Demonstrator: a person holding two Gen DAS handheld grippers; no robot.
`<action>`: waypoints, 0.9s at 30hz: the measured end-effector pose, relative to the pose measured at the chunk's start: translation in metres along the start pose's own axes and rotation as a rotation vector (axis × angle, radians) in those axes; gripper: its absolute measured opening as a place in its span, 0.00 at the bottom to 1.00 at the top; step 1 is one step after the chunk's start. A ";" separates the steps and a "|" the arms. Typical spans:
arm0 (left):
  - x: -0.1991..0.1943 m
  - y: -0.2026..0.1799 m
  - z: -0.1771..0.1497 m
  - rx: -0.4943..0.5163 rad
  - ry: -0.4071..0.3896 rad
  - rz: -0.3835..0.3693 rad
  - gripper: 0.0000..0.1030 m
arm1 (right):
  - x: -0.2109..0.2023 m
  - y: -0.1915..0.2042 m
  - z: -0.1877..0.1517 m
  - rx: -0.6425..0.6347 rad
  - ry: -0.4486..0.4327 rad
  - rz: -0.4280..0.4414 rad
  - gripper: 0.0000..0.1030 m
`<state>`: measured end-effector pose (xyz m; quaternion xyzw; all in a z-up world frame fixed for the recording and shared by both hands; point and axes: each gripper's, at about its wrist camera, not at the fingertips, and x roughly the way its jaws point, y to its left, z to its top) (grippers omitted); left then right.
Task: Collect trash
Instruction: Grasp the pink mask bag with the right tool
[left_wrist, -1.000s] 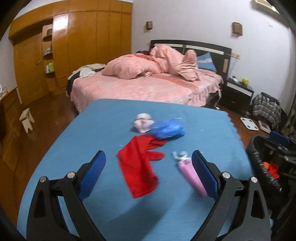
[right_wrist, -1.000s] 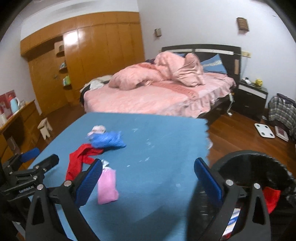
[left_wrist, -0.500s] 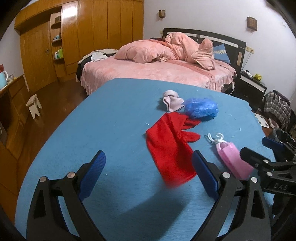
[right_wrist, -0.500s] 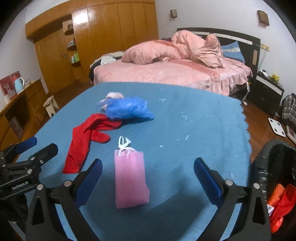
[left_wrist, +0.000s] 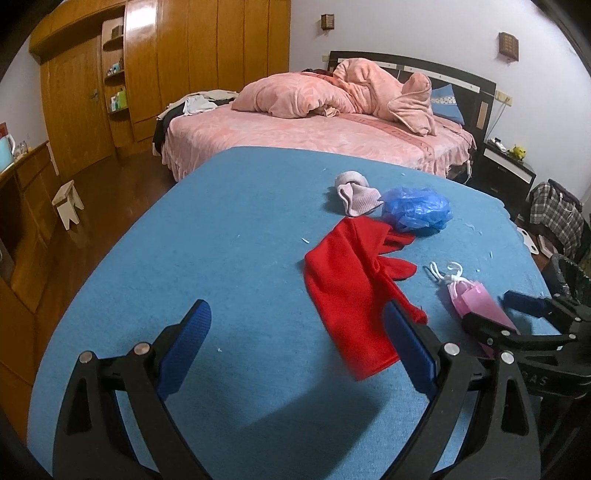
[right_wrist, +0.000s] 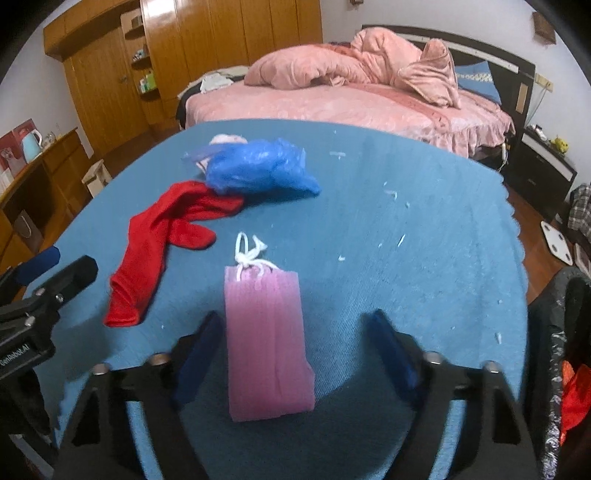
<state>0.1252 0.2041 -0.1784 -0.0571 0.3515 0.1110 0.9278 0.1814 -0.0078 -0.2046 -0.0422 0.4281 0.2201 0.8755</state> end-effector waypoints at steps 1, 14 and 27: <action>0.000 0.000 0.000 -0.001 0.001 0.000 0.89 | -0.001 -0.001 -0.001 0.004 -0.003 -0.006 0.63; 0.009 -0.020 0.005 0.004 0.009 -0.046 0.89 | -0.007 -0.018 0.001 0.063 -0.021 0.019 0.19; 0.053 -0.045 0.018 0.005 0.105 -0.060 0.75 | -0.007 -0.040 0.006 0.090 -0.042 -0.013 0.19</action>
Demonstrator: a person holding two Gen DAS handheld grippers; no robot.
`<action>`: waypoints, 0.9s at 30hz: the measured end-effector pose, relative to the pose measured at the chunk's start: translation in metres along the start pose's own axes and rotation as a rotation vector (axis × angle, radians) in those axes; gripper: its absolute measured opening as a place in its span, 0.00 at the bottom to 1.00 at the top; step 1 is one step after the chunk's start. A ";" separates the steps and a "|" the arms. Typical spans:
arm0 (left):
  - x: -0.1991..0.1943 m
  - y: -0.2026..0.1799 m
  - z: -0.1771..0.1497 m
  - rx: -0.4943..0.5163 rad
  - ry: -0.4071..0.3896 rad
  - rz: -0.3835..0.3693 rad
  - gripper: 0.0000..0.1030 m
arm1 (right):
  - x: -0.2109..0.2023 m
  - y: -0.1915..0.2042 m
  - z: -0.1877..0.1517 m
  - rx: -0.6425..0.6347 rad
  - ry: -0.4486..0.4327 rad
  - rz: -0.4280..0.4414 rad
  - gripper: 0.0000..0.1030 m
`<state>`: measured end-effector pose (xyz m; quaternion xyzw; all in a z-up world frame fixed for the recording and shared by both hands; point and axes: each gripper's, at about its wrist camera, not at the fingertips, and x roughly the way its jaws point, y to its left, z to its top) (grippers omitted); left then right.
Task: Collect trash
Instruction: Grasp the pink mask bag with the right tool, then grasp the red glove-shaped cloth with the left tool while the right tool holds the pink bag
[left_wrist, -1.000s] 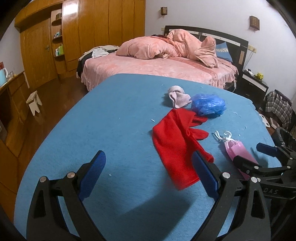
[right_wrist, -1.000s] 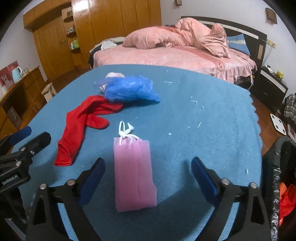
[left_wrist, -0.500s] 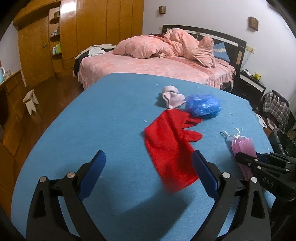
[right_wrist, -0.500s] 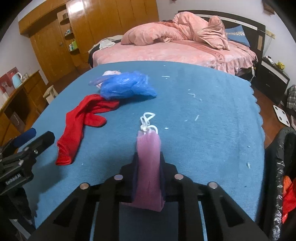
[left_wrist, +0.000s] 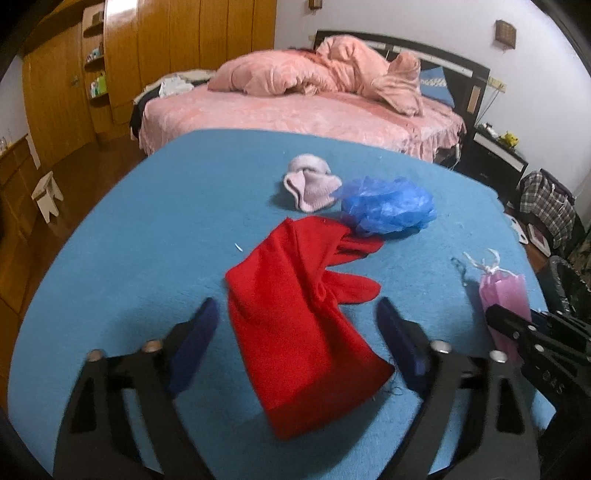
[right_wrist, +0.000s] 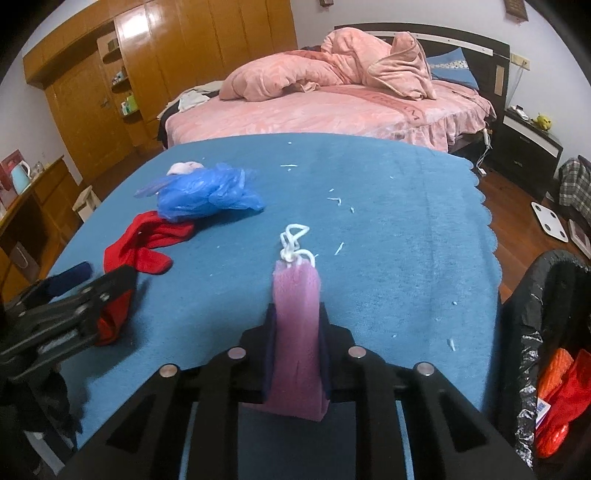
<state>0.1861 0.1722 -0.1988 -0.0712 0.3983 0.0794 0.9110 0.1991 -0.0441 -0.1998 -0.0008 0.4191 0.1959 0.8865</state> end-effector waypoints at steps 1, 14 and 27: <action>0.005 0.000 0.000 -0.004 0.023 0.000 0.74 | 0.001 0.001 0.000 -0.005 0.001 0.002 0.19; 0.004 0.008 -0.003 -0.035 0.030 0.007 0.09 | -0.005 0.001 -0.001 -0.004 -0.004 0.007 0.19; -0.048 0.001 0.004 -0.019 -0.083 -0.016 0.08 | -0.032 -0.001 0.009 -0.003 -0.059 0.035 0.19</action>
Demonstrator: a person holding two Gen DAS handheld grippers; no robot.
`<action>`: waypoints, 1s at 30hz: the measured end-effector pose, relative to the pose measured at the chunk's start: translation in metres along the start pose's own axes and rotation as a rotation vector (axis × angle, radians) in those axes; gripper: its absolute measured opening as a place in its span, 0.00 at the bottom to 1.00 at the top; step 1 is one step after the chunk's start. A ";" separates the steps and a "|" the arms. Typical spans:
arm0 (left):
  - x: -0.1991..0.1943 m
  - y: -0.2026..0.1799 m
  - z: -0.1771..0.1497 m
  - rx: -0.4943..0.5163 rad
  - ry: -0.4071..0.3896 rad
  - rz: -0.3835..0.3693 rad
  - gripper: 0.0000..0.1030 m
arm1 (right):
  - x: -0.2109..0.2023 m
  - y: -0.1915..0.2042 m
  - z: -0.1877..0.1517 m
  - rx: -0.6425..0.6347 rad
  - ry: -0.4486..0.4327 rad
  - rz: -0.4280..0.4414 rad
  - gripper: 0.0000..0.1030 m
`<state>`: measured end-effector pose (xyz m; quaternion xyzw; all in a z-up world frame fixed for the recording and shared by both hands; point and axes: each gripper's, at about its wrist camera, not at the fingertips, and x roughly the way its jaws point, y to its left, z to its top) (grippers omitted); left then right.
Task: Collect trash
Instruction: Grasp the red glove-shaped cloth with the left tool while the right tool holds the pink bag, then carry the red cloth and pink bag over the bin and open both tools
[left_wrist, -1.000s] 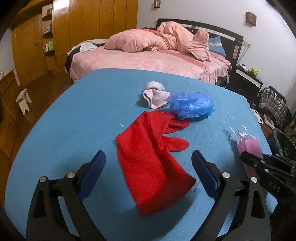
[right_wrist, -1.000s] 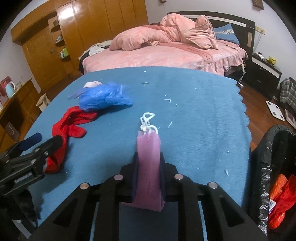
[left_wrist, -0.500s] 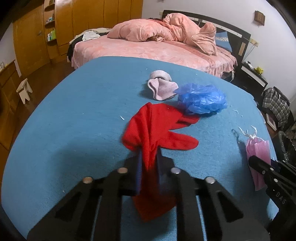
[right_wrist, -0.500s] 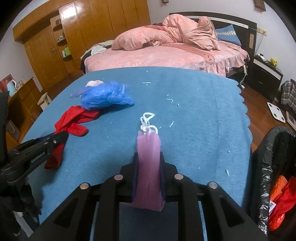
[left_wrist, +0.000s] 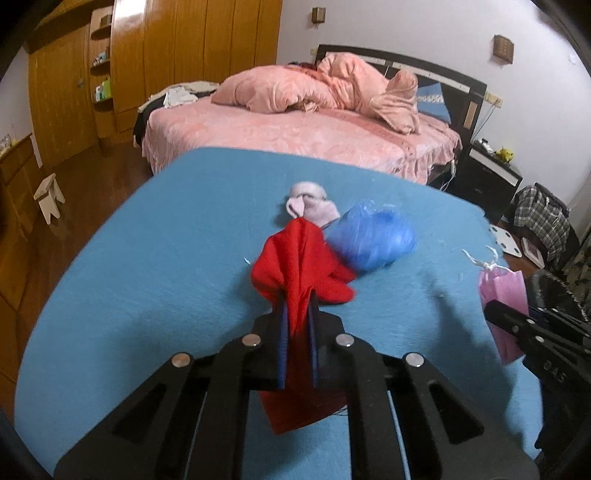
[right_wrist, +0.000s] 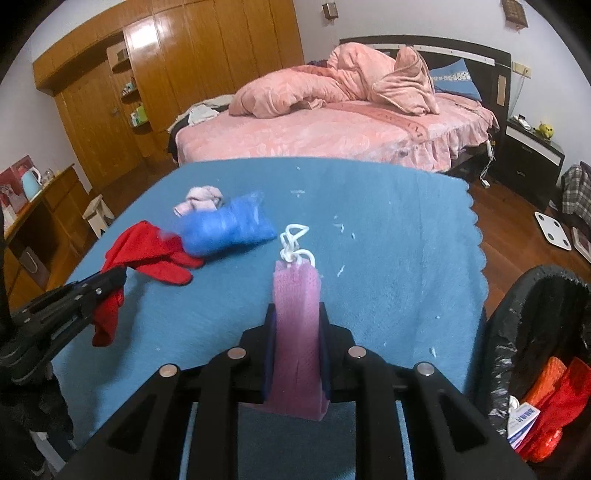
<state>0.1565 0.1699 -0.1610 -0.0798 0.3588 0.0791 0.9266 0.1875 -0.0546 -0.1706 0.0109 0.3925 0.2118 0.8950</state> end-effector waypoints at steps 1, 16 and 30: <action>-0.006 -0.001 0.001 0.004 -0.010 0.001 0.08 | -0.004 0.000 0.002 0.001 -0.008 0.005 0.19; -0.071 -0.035 0.016 0.036 -0.120 -0.063 0.08 | -0.058 -0.005 0.012 0.002 -0.089 0.012 0.19; -0.101 -0.090 0.022 0.105 -0.167 -0.170 0.08 | -0.120 -0.030 0.016 0.031 -0.183 -0.018 0.19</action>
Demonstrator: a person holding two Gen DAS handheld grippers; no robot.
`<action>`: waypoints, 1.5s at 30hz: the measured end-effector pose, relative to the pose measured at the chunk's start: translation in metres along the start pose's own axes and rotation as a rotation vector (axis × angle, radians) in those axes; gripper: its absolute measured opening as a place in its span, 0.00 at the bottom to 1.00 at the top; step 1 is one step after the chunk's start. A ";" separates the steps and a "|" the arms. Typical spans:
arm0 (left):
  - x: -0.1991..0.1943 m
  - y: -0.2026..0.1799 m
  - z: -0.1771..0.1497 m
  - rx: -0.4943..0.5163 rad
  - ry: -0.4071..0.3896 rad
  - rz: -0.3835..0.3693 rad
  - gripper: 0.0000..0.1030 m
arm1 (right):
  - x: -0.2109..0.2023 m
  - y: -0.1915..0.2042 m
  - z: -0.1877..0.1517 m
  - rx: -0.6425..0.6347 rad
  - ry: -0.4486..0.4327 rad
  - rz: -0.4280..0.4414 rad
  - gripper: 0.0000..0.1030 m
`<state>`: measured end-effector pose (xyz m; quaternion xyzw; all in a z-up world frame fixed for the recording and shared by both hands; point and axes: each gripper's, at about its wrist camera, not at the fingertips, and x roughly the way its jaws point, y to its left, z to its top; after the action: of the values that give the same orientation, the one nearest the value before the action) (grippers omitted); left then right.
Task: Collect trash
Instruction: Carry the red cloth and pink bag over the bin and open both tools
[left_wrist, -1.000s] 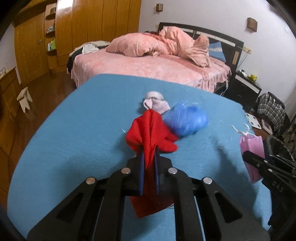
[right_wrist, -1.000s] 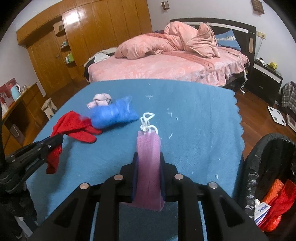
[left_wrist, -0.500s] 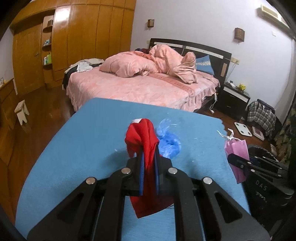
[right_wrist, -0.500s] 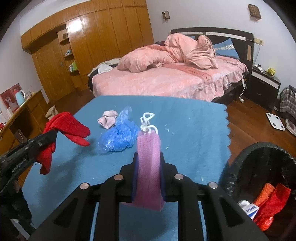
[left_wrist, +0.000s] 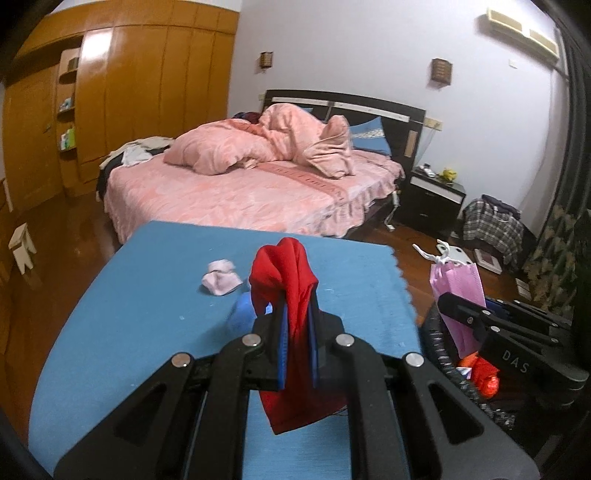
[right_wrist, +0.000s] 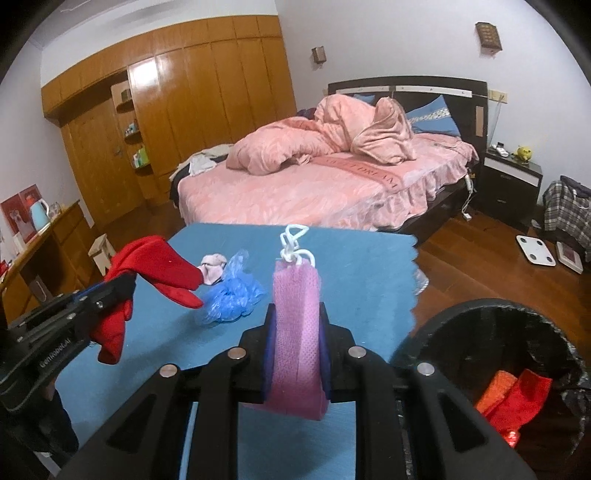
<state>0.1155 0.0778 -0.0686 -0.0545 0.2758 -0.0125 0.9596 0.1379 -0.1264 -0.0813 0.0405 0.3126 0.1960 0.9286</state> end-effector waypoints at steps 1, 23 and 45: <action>-0.001 -0.005 0.001 0.005 -0.002 -0.010 0.08 | -0.004 -0.003 0.001 0.003 -0.007 -0.005 0.19; 0.007 -0.126 0.002 0.133 -0.014 -0.251 0.08 | -0.081 -0.105 -0.009 0.097 -0.085 -0.208 0.19; 0.065 -0.253 -0.027 0.275 0.091 -0.480 0.10 | -0.105 -0.210 -0.045 0.217 -0.058 -0.382 0.23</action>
<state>0.1574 -0.1799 -0.0972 0.0129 0.2935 -0.2793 0.9142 0.1059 -0.3629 -0.1000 0.0859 0.3072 -0.0198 0.9475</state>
